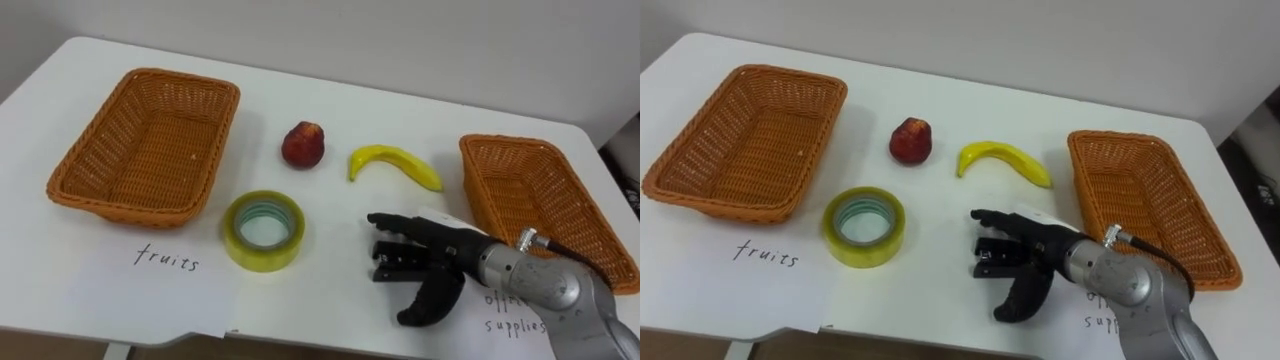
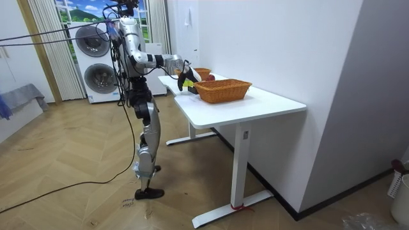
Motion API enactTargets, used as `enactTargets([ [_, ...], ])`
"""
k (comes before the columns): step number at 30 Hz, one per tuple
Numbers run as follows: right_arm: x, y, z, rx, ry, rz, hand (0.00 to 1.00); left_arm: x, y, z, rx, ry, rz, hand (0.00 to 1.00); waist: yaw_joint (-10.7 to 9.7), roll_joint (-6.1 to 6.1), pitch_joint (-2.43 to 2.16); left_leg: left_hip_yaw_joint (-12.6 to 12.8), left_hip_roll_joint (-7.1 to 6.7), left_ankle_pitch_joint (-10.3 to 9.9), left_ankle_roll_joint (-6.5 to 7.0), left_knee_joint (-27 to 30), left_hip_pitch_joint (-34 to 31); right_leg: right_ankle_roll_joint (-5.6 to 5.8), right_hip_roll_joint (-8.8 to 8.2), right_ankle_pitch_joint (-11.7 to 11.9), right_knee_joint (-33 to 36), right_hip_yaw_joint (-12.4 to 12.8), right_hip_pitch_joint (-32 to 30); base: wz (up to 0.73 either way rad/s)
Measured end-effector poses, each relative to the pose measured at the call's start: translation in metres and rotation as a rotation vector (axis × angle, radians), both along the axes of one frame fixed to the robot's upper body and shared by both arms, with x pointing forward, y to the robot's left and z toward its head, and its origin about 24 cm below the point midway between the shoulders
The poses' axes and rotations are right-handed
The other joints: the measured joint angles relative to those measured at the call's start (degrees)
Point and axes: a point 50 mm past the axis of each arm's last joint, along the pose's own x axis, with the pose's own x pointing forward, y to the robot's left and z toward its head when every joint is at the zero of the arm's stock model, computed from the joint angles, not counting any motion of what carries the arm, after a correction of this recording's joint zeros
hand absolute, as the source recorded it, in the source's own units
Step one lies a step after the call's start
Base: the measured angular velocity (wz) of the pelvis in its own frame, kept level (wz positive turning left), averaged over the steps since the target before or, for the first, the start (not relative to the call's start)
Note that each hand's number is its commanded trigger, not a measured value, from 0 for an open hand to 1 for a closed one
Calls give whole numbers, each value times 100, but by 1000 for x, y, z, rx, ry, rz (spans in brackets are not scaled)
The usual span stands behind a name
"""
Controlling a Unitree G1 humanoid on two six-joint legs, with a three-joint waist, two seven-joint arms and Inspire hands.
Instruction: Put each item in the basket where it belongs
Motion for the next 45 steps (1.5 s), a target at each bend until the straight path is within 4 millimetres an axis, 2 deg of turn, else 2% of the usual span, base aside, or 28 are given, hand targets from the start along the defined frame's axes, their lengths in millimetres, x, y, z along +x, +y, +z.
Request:
enactTargets([
  [36, 2, 3, -3, -88, -46, -19, 0, 0, -4, -1, -6, 9, 8, 0, -5, 9, -4, -29, -13, 7, 8, -3, -5, 6, -13, 8, -1, -32, 10, 0],
  [37, 2, 3, -3, -89, -45, -20, 29, 1, -4, -1, -7, 5, 8, 0, -3, 12, -5, -32, -13, 7, 8, -4, -5, 6, -13, 7, -1, -32, 9, 0],
  [38, 2, 3, -3, -89, -46, -19, 93, 1, -4, 0, -6, 1, 7, 0, -3, 14, -6, -30, -13, 7, 8, -5, -5, 6, -13, 7, -2, -33, 8, 0],
  [39, 2, 3, -3, -89, -46, -19, 100, 2, -4, 0, -6, -1, 7, 0, -4, 15, -6, -29, -13, 7, 8, -5, -5, 6, -13, 7, -2, -33, 7, 0],
  [45, 6, 3, 0, -102, -81, -35, 100, 4, -4, 0, -3, -8, 4, 0, 9, 17, -6, -24, -13, 7, 8, -9, -4, 6, -13, 7, -3, -37, 2, 0],
])
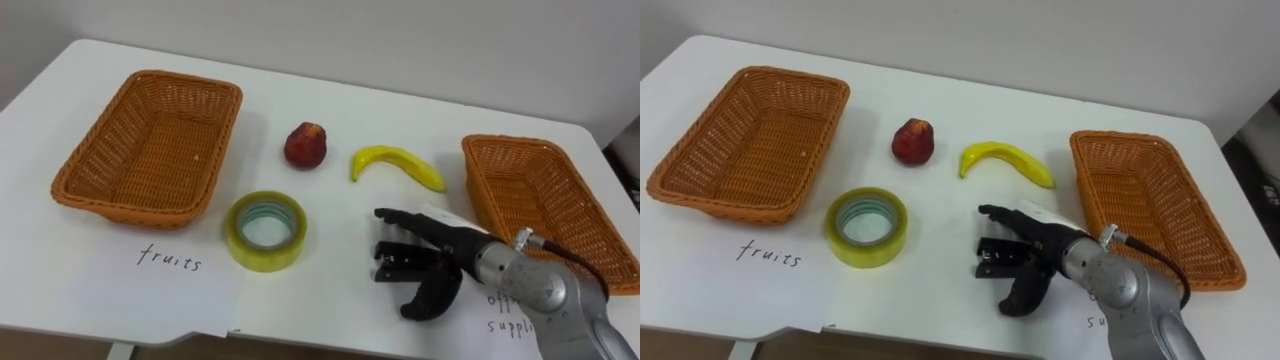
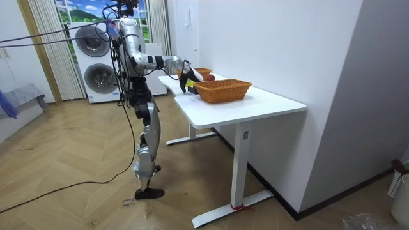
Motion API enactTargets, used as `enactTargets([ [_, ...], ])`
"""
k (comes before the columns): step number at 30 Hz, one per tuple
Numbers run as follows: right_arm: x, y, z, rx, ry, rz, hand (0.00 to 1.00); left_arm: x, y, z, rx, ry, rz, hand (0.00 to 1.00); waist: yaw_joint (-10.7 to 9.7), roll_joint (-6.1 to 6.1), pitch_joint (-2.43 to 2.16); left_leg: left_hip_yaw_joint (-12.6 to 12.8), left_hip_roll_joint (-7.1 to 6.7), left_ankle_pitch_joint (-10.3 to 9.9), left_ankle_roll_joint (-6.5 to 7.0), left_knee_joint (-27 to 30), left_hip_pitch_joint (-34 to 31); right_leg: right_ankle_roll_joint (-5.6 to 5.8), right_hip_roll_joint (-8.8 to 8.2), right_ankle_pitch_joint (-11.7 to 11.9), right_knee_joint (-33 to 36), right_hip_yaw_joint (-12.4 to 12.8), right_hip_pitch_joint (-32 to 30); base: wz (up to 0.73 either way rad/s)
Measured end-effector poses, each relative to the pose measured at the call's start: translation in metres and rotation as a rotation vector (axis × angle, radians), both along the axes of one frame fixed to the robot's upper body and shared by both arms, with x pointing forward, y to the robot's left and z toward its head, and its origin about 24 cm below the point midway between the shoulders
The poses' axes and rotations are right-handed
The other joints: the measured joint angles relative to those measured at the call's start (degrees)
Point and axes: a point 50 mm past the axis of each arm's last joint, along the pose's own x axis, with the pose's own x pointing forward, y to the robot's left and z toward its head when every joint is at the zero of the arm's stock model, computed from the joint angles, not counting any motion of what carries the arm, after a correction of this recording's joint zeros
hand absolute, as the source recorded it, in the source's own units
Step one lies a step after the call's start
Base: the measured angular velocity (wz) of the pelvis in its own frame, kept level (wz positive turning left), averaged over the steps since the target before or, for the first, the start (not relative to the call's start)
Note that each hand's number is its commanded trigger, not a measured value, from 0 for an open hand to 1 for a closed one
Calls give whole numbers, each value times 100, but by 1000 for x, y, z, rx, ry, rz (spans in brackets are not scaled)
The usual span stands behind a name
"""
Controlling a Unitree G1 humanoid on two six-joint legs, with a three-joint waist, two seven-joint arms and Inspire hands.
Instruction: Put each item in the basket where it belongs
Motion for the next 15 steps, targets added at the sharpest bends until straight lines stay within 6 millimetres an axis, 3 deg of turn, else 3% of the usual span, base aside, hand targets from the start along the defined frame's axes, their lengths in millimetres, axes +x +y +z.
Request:
enactTargets([
  [15, 13, -1, 6, -82, -61, -44, 100, 1, 0, 1, 21, -11, 4, 0, 10, 26, -14, -31, 2, 0, 0, -38, -6, 0, 0, 0, -11, -99, -16, 1],
])
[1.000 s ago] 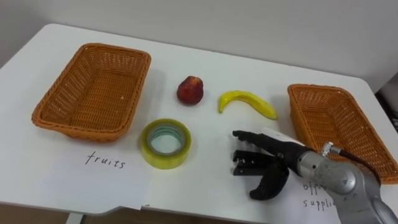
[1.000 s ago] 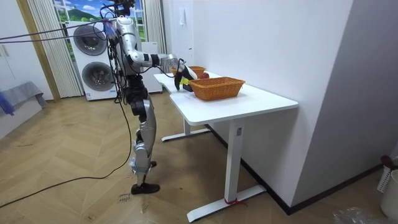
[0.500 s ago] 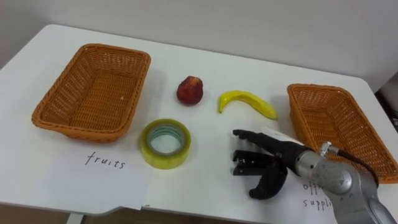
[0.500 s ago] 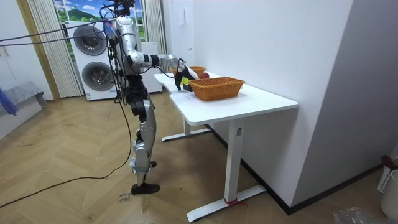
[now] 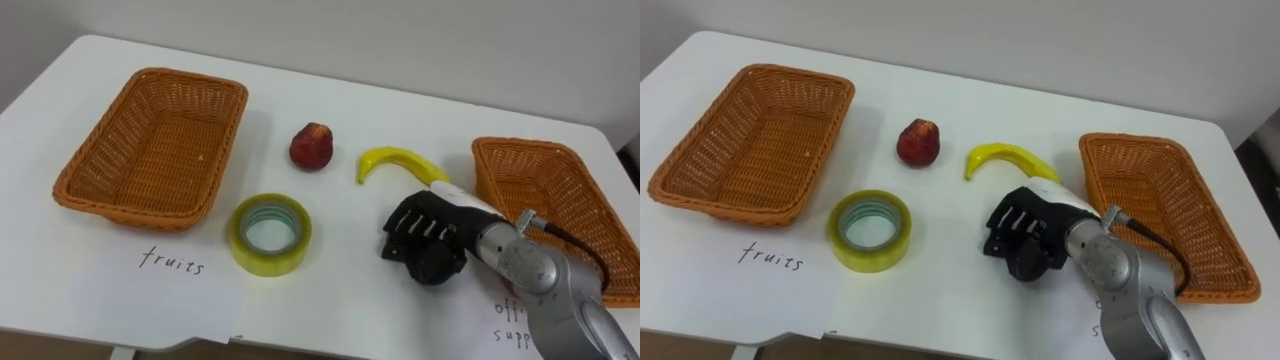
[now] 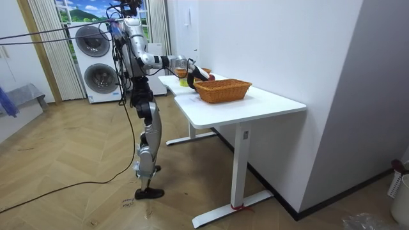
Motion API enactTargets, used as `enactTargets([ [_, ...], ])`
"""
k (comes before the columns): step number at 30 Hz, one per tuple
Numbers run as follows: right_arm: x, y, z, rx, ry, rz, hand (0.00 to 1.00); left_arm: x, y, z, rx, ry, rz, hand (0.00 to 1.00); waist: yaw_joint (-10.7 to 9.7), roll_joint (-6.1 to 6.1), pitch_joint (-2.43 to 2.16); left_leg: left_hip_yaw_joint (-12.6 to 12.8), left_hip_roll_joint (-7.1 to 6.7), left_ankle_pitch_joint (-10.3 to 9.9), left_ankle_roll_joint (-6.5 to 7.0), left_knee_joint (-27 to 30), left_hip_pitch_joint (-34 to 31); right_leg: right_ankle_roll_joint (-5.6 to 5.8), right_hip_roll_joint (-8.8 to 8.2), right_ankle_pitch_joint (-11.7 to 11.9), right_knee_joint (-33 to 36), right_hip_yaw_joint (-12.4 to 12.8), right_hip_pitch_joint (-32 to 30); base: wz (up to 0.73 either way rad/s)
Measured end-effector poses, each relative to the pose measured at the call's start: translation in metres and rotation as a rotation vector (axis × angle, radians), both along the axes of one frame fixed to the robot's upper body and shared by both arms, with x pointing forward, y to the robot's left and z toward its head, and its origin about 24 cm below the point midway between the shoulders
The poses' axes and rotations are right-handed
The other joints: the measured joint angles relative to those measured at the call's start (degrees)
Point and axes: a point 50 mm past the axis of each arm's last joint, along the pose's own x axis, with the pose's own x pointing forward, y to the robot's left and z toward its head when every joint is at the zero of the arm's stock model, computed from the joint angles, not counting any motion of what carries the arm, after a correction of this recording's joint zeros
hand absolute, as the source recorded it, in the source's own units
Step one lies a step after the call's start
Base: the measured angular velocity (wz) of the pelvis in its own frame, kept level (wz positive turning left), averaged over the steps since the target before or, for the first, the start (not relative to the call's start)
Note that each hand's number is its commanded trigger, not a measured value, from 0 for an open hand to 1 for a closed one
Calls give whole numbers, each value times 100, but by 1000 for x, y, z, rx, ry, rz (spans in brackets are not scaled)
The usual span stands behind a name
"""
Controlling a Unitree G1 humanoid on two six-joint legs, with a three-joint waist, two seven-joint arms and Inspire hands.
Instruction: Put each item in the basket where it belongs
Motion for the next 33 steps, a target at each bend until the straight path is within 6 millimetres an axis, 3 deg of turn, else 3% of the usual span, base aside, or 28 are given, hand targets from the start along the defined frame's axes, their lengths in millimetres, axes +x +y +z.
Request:
enactTargets([
  [23, -2, -3, -3, 22, -1, -24, 100, 7, 0, 2, -3, -45, -12, 0, -38, -41, -3, -74, -15, 0, 1, 12, -1, 0, -5, 0, -1, -36, 32, 1],
  [30, -8, -6, 5, 39, -47, -36, 100, -2, -3, -3, -10, -23, -4, 0, -169, -19, 16, -32, -16, 1, 2, 24, 0, 0, -4, 0, -2, 35, -7, -3],
  [33, -10, -8, 23, 53, -135, -52, 100, -11, -6, -6, -11, -6, 24, 0, -246, 30, 49, 25, -14, 1, 2, 25, -21, 0, -4, 0, 0, 69, -59, -11],
])
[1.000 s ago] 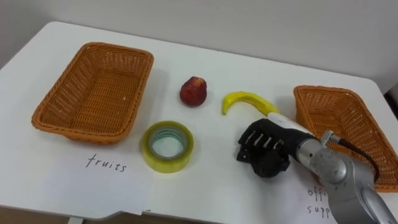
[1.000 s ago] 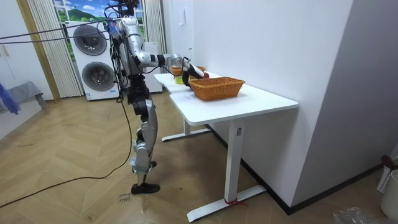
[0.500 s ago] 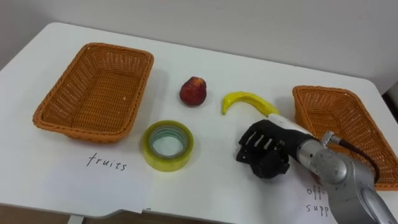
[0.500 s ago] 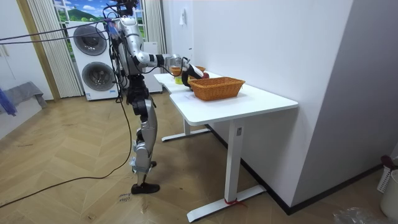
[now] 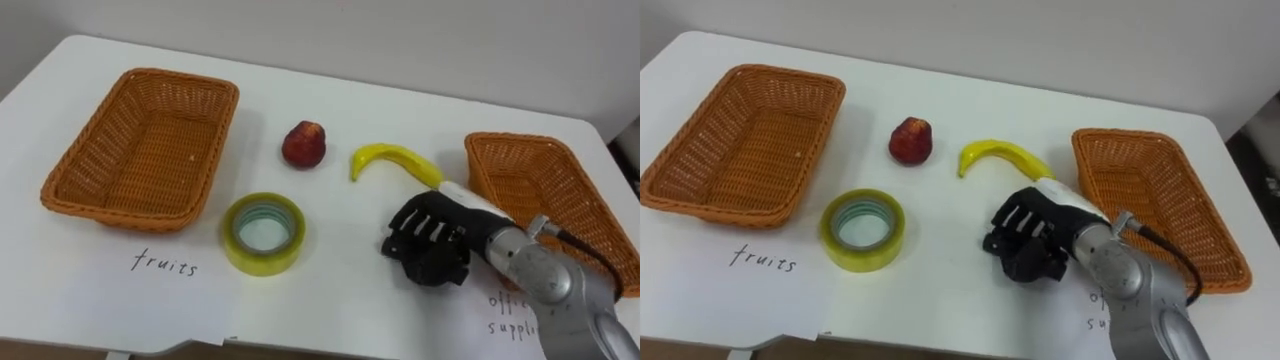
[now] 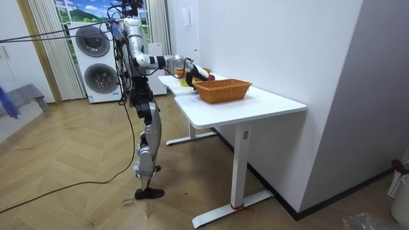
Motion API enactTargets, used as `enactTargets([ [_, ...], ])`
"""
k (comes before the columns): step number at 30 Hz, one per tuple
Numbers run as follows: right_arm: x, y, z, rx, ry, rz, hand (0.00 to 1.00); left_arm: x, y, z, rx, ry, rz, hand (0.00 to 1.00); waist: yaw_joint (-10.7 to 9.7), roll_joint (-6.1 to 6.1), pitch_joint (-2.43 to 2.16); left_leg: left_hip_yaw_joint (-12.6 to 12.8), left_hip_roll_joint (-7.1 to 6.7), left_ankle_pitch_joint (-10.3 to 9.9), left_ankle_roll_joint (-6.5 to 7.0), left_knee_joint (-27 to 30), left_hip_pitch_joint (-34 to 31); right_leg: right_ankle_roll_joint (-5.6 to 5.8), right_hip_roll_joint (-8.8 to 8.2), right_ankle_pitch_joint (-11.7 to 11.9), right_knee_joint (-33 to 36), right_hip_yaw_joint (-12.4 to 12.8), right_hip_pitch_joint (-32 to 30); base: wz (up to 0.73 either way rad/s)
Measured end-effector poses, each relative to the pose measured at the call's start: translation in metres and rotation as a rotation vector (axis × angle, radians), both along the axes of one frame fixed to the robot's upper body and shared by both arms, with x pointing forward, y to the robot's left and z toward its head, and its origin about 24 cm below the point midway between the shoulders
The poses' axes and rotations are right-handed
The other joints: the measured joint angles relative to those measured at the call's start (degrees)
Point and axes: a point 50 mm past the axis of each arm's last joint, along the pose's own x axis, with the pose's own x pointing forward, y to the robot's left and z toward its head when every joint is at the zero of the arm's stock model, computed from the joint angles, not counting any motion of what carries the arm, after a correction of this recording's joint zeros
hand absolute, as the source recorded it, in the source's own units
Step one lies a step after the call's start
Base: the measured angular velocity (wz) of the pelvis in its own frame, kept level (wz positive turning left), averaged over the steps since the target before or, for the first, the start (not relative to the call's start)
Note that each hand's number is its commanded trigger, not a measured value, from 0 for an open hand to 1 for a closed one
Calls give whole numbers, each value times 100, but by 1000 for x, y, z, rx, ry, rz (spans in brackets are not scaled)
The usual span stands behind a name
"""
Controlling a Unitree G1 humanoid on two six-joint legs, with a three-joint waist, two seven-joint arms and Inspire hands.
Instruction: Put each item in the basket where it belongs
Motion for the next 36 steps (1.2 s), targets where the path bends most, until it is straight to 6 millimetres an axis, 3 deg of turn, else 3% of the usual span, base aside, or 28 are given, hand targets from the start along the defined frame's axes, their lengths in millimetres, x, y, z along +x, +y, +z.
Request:
enactTargets([
  [5, 3, -14, 23, 11, -151, -69, 100, -2, 1, 0, 0, 0, 1, 0, -110, 53, -19, 14, 0, 1, 2, 16, -56, 0, 2, 0, 0, 39, -23, -1],
  [16, 6, -17, 38, 75, -322, -131, 100, -11, 1, 0, 26, 1, 5, 0, -205, 111, -42, 49, 1, 4, 3, 14, -6, 1, 7, 1, 10, 111, -16, -2],
  [21, 6, -17, 42, 126, -375, -155, 100, -12, 1, 1, 35, -16, 4, 0, -208, 162, -32, 61, 3, 4, 3, 6, 19, 1, 10, 1, 17, 119, -3, 0],
  [31, 4, -34, 63, 264, -586, -292, 100, -16, -4, 0, 39, -18, 30, 0, -217, 133, -60, 61, 7, 3, 3, -26, 21, 1, 12, 1, 15, 85, -3, 0],
  [36, 2, -43, 71, 293, -683, -353, 100, -22, -5, -2, 38, -14, 50, 0, -232, 112, -49, 62, 8, 3, 3, -26, 22, 1, 13, 1, 6, 73, -4, 0],
])
